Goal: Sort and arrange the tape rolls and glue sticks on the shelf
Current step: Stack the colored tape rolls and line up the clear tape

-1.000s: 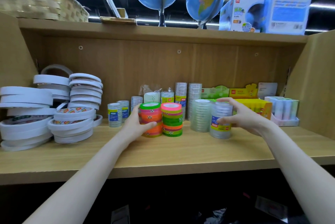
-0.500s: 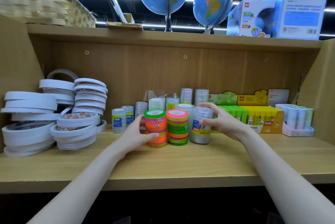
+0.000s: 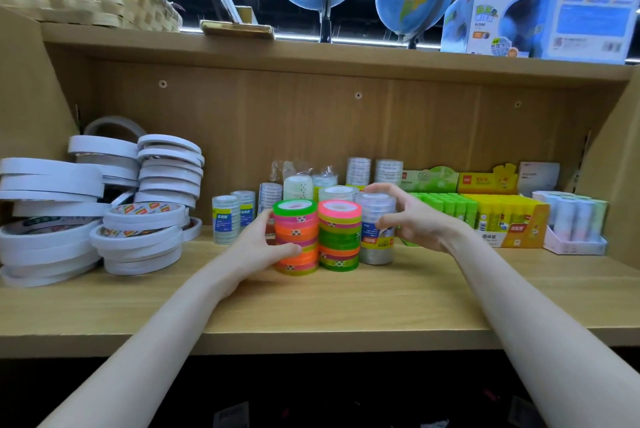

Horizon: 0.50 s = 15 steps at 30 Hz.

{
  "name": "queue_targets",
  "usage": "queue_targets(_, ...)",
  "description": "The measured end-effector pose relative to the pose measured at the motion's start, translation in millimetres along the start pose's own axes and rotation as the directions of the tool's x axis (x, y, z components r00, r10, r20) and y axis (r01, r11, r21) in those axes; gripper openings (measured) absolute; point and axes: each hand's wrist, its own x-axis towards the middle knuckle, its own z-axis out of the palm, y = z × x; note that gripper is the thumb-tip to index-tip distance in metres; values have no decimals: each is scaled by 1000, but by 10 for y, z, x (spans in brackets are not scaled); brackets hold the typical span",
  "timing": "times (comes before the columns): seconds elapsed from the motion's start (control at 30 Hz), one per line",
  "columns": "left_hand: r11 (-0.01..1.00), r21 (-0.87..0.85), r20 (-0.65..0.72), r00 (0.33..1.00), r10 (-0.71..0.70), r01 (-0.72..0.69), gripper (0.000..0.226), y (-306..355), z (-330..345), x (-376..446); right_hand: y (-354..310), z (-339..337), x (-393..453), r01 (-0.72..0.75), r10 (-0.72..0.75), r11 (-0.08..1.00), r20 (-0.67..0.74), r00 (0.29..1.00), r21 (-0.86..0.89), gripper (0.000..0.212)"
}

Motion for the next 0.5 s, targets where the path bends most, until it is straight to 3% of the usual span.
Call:
queue_targets(0.1,1000,-3,6,1000,-8,8,69,-10,5,9,-10,-45,-5,-12,10,997,-27,1000,-81,55)
queue_targets(0.23,1000,-2,6,1000,2,-2,70,-17,7,8,-9,-55,22,-17,-82,938,-267,960,-346,52)
queue_targets(0.3,1000,5,8,1000,7,-7,71,-13,5,1,12,3,48,0,-157,895,-314,936,-447,58)
queue_targets(0.5,1000,-13,49,999,12,-11,72,-10,2,-30,36,31,40,45,-147,923,-240,959,-383,57)
